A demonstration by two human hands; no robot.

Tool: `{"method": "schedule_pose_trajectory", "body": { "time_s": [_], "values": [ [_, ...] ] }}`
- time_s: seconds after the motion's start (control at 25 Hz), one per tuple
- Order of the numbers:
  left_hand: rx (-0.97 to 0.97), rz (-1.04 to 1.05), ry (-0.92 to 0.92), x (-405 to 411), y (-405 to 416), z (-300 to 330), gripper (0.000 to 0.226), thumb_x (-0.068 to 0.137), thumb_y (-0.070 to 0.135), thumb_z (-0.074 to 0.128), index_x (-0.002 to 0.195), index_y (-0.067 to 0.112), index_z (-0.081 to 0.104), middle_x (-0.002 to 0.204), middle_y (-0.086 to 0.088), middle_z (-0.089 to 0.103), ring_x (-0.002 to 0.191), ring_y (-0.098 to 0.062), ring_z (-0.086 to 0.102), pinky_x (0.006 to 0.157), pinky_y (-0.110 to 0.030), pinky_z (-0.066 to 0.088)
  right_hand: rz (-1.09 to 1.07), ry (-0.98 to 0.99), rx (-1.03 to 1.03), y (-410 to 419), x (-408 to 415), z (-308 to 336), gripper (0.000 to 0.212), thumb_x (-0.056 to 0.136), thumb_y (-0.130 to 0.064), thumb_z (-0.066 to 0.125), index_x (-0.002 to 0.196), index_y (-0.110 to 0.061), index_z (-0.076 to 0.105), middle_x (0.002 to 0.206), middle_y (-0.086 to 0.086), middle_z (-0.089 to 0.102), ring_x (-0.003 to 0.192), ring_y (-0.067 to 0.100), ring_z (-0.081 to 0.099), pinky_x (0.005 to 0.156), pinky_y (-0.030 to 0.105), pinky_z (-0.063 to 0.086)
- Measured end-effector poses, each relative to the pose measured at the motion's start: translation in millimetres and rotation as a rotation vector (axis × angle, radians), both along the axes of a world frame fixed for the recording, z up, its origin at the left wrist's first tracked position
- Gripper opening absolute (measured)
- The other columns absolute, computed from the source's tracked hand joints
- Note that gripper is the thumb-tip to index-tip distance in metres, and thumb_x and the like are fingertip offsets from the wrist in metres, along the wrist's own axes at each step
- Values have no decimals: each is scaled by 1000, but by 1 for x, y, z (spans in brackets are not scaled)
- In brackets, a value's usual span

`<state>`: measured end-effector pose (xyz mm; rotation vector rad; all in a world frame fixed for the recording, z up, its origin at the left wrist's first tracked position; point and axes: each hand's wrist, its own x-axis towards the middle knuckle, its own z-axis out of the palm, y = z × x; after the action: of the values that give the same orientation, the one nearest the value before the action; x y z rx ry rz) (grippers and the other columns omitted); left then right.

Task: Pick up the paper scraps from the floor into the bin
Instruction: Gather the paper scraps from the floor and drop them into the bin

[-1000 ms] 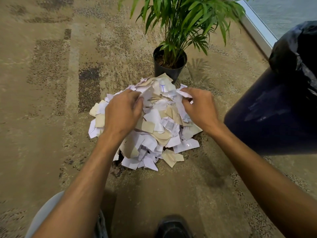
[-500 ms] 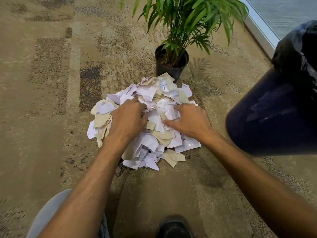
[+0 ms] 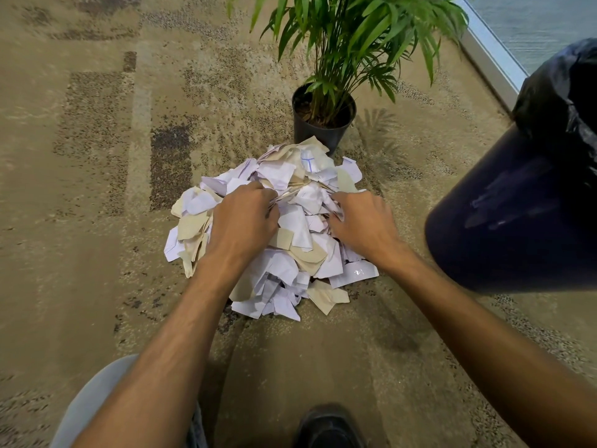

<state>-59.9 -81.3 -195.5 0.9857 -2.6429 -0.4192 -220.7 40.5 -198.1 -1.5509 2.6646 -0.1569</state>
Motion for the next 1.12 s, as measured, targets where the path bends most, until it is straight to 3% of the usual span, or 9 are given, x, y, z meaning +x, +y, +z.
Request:
{"method": "schedule_pose_trajectory", "body": {
  "time_s": [0.24, 0.4, 0.52, 0.68, 0.8, 0.88, 0.96, 1.04, 1.12],
  "values": [
    [33, 2, 207, -3, 8, 10, 20, 90, 17, 57, 91, 1, 69, 85, -13, 68, 75, -32, 63, 64, -44, 53, -47, -76, -156, 9, -7, 11, 19, 89, -8, 53, 70, -5, 56, 57, 8, 54, 51, 26, 48, 49, 37, 45],
    [83, -16, 353, -5, 17, 16, 19, 88, 17, 59, 83, 2, 69, 68, -13, 66, 61, -30, 59, 57, -42, 50, -146, -311, -309, 25, -12, 21, 29, 88, -9, 57, 60, -14, 51, 52, 0, 49, 46, 11, 41, 47, 28, 33],
    [147, -6, 448, -5, 21, 20, 22, 90, 18, 60, 78, 2, 68, 63, -12, 65, 59, -29, 59, 57, -40, 49, -206, -395, -456, 33, -12, 38, 19, 89, -17, 64, 70, -13, 64, 61, -1, 60, 52, 10, 51, 49, 27, 38],
    [191, 51, 565, -6, 26, 35, 24, 88, 19, 64, 81, -4, 68, 64, -4, 60, 61, -16, 52, 70, -38, 55, -275, -557, -618, 44, -4, 65, 7, 87, -19, 70, 93, -21, 73, 75, -11, 68, 71, 11, 67, 61, 31, 55],
    [180, 29, 600, -9, 40, 53, 24, 87, 20, 66, 80, -3, 69, 64, -8, 65, 60, -23, 62, 66, -41, 57, -263, -562, -657, 54, 2, 87, 19, 88, -18, 70, 106, -14, 73, 77, -19, 64, 74, -3, 63, 66, 23, 53],
    [182, -2, 630, -15, 53, 73, 16, 88, 16, 66, 83, 2, 74, 70, -10, 71, 62, -24, 65, 65, -23, 56, -219, -516, -680, 60, 5, 110, 19, 88, -18, 69, 107, -17, 72, 73, -17, 63, 68, -3, 60, 58, 15, 47],
    [170, -25, 663, -24, 65, 99, 12, 88, 14, 66, 90, 7, 76, 75, 0, 72, 59, -14, 63, 58, -1, 43, -183, -407, -686, 65, 4, 136, 6, 87, -19, 69, 90, -17, 74, 70, -6, 65, 62, 4, 56, 54, 19, 40],
    [147, -60, 694, -36, 74, 128, 14, 89, 16, 65, 94, 10, 76, 78, 4, 72, 62, -9, 62, 56, -6, 45, -159, -284, -712, 74, -1, 164, 18, 85, -21, 69, 76, -5, 71, 64, 4, 63, 59, 9, 49, 56, 30, 37],
    [111, -92, 724, -53, 79, 153, 15, 89, 19, 64, 96, 12, 76, 82, 2, 74, 67, -9, 64, 59, -19, 50, -170, -202, -727, 83, -12, 192, 22, 83, -22, 69, 74, -2, 68, 61, 10, 61, 57, 9, 46, 55, 33, 37]
  ]
}}
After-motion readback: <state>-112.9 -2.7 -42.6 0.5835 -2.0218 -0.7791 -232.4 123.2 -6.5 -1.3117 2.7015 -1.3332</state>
